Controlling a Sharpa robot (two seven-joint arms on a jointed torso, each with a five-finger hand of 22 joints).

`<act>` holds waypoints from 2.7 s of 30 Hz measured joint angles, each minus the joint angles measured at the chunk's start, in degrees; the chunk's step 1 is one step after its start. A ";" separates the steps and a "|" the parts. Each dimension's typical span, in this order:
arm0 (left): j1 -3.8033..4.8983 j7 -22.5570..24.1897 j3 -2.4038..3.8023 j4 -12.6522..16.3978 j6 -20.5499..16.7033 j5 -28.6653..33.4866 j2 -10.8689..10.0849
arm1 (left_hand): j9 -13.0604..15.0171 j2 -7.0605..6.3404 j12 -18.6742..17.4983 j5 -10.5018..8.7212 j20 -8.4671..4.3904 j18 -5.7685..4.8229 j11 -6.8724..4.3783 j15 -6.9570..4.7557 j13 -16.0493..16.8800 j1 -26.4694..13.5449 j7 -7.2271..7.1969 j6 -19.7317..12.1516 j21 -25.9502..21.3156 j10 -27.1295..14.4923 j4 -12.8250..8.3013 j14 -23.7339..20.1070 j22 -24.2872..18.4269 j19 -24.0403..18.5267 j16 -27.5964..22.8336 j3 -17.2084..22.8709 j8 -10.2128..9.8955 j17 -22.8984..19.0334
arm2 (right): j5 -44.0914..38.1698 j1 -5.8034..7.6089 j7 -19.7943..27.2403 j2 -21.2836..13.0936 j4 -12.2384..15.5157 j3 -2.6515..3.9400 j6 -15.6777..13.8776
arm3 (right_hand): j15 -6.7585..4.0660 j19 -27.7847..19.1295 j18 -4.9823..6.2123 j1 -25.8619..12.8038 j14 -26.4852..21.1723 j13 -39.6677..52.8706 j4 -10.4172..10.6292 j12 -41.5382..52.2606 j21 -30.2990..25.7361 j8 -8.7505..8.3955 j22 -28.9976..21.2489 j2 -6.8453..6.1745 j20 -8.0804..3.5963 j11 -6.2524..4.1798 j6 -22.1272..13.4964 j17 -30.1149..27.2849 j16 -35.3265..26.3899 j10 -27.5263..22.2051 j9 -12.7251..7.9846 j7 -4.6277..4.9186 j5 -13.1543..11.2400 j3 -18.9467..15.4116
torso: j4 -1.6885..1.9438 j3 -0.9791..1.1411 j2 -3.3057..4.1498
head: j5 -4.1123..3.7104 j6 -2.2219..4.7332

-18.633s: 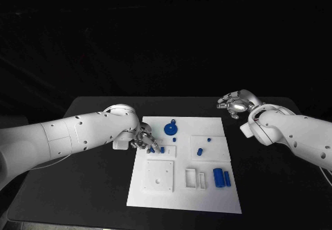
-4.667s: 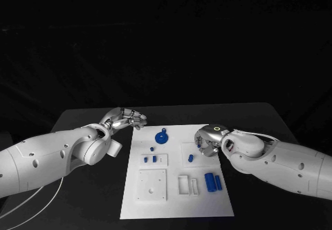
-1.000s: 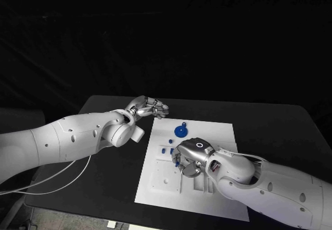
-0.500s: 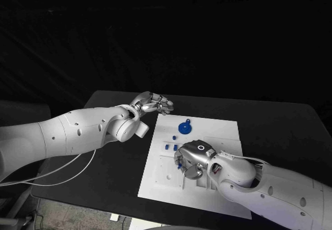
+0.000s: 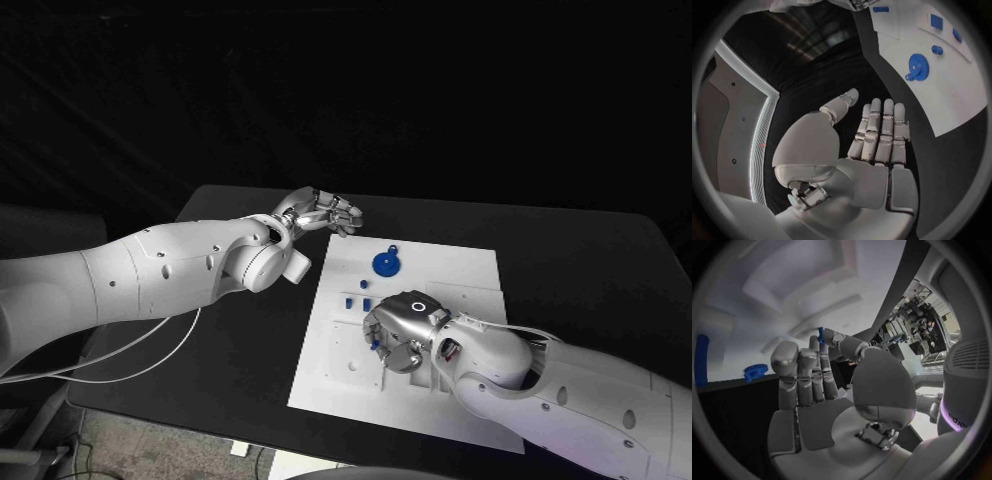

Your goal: Assemble the parts on the task board

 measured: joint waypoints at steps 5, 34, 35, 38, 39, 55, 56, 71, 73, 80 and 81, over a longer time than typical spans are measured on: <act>0.00 -0.01 0.00 0.00 0.00 0.02 0.00 | 0.00 0.00 0.00 0.00 0.00 -0.07 0.00 0.00 0.00 0.00 0.00 0.00 0.00 0.00 0.00 0.00 0.00 0.00 0.00 0.00 0.00 0.01 | -0.17 -0.03 -0.02 0.32 -0.28 -0.22 0.00 | 0.00 0.00 0.01 -0.26 0.00 -0.08 0.00 -0.19 0.00 0.00 0.00 0.13 0.01 0.00 0.00 0.00 0.00 0.00 0.01 0.00 0.00 0.00 | 0.01 0.00 -0.01 | 0.03 -0.09; 0.00 -0.12 0.00 -0.16 0.28 0.07 0.00 | -0.05 0.00 0.00 0.00 0.00 0.44 0.00 -0.01 -0.17 0.00 0.00 0.00 -0.23 0.00 0.00 -0.01 0.04 0.00 -0.25 0.00 0.00 0.08 | 4.35 -0.13 1.59 -1.13 0.36 -1.23 -2.67 | 4.11 -1.64 -0.78 -4.31 -2.27 -3.72 -0.87 -8.57 -2.71 -5.77 -0.46 -3.22 1.66 5.13 -10.66 -0.80 -0.67 -7.21 -2.71 4.71 3.60 -11.49 | -0.01 0.00 -0.04 | -0.15 -0.27; 0.00 -0.12 0.00 -0.20 0.30 0.07 0.00 | -0.05 0.00 0.00 0.00 0.00 0.43 0.00 -0.01 -0.16 0.00 0.00 0.00 -0.23 0.00 0.00 -0.01 0.04 0.00 -0.25 0.00 -0.01 0.11 | 4.69 -0.12 1.70 -1.69 0.94 -1.23 -3.14 | 4.11 -1.64 -0.78 -4.15 -2.27 -3.81 -0.87 -8.57 -2.77 -5.77 -0.50 -3.49 1.66 5.13 -10.67 -0.82 -0.67 -7.21 -2.71 4.73 3.95 -11.83 | -0.02 0.00 -0.04 | -0.19 -0.23; 0.00 -0.14 0.00 -0.30 0.38 0.07 0.01 | -0.05 0.00 0.00 0.00 0.00 0.41 0.00 -0.01 -0.22 0.00 0.00 0.00 -0.23 0.00 0.00 -0.01 0.03 0.00 -0.25 0.00 -0.01 0.11 | 5.51 0.09 1.99 -2.82 2.19 -1.14 -4.33 | 4.14 -1.44 -0.79 -4.16 -2.23 -4.01 -0.87 -8.57 -2.79 -5.77 -0.57 -3.49 1.86 5.13 -10.71 -0.93 -0.67 -7.21 -2.77 4.76 4.51 -12.86 | -0.03 0.03 -0.04 | -0.30 -0.01; 0.00 -0.14 0.00 -0.34 0.41 0.07 0.01 | -0.05 0.00 0.00 0.00 0.00 0.40 0.00 -0.01 -0.22 0.00 0.00 0.00 -0.23 0.00 0.00 -0.01 0.03 0.00 -0.25 0.00 -0.01 0.11 | 5.79 0.25 2.11 -3.17 2.63 -0.99 -4.68 | 4.31 -1.44 -0.79 -4.16 -2.07 -4.06 -0.72 -8.57 -2.79 -5.74 -0.59 -3.49 1.86 5.13 -10.71 -0.99 -0.67 -7.21 -2.77 4.76 4.51 -13.02 | -0.04 0.03 -0.04 | -0.37 0.05; 0.00 -0.15 0.00 -1.08 0.75 0.12 0.17 | -0.10 0.00 0.00 0.00 0.00 0.09 0.00 -0.01 -0.26 0.00 0.00 0.00 -0.23 0.00 0.00 -0.01 0.08 0.00 -0.25 0.00 -0.01 0.15 | 12.95 5.72 4.24 -14.19 6.45 4.26 -4.55 | 3.87 -0.67 -0.88 -4.51 -1.62 -4.67 -0.30 -8.16 -3.35 -4.92 -0.58 -3.61 1.51 4.31 -10.60 -1.52 -0.63 -5.52 -3.19 4.65 8.44 -16.16 | -0.12 0.07 -0.04 | -1.68 1.58; 0.00 -0.14 0.00 -1.10 0.78 0.13 0.19 | -0.10 0.00 0.00 0.00 0.00 0.08 0.00 -0.01 -0.26 0.00 0.00 0.00 -0.23 0.00 0.00 -0.01 0.08 0.00 -0.25 0.00 -0.01 0.15 | 13.27 5.95 4.35 -14.78 6.12 4.25 -4.20 | 3.87 -0.67 -0.88 -4.72 -1.62 -4.74 -0.46 -8.16 -3.35 -4.92 -0.47 -3.53 1.51 4.31 -10.62 -1.56 -0.52 -5.52 -3.22 4.67 8.76 -16.78 | -0.13 0.07 -0.04 | -1.76 1.69; -0.01 -0.09 -0.01 -1.22 0.94 0.17 0.26 | -0.10 0.00 0.00 0.00 0.00 -0.09 0.00 -0.01 -0.31 0.00 0.00 0.00 -0.23 0.00 0.00 -0.01 0.07 0.00 -0.47 0.00 -0.01 0.21 | 12.69 6.07 4.11 -16.71 3.21 3.36 1.08 | 4.08 -0.68 -0.90 -5.09 -1.83 -5.12 -1.08 -8.16 -3.58 -4.92 -0.10 -3.16 1.54 4.50 -10.70 -1.71 -0.36 -5.76 -3.51 4.75 9.54 -19.60 | -0.03 0.08 -0.01 | -1.96 1.94; -0.01 -0.09 -0.01 -1.25 0.93 0.17 0.25 | -0.15 0.00 0.00 0.00 0.20 -0.11 0.00 0.11 -0.41 0.00 0.00 0.00 -0.47 0.00 0.00 0.11 0.07 -0.20 -0.47 0.00 -0.01 0.30 | 12.32 6.01 3.99 -16.47 2.85 3.02 1.49 | 4.08 -0.68 -0.90 -5.09 -1.83 -5.12 -1.08 -8.16 -3.58 -4.92 -0.06 -3.16 1.54 4.50 -10.93 -1.77 -0.36 -5.76 -3.51 4.54 9.54 -19.60 | -0.01 0.07 0.01 | -1.92 1.90; -0.01 -0.12 -0.01 -1.25 0.92 0.18 0.24 | -0.45 0.00 0.00 0.00 0.68 -0.35 0.00 0.22 -1.09 0.00 0.12 -0.12 -2.28 0.00 -0.16 0.22 0.33 -4.15 -1.32 -0.16 0.28 0.95 | 10.98 5.26 3.34 -15.37 1.30 2.33 1.92 | 4.08 -0.69 -0.91 -2.90 -1.83 -5.32 -0.41 -8.17 -3.91 -4.26 -0.02 -2.32 1.56 4.23 -10.89 -2.11 -0.36 -5.22 -3.75 4.13 5.11 -17.14 | 0.04 0.04 0.02 | -1.88 1.84; -0.01 -0.13 -0.01 -1.24 0.94 0.19 0.23 | -0.53 0.00 0.00 0.00 0.83 -0.95 0.00 0.23 -1.23 0.00 0.21 -0.21 -3.09 0.00 -0.16 0.23 0.33 -5.92 -1.43 -0.16 0.28 1.08 | 10.80 5.18 3.25 -15.24 1.20 2.21 1.92 | 4.08 -0.60 -0.92 -2.71 -1.83 -5.39 0.00 -8.16 -3.91 -4.26 -0.03 -2.50 1.64 4.31 -10.78 -2.15 -0.36 -5.10 -3.84 4.02 4.65 -16.45 | 0.05 0.04 0.02 | -1.88 1.83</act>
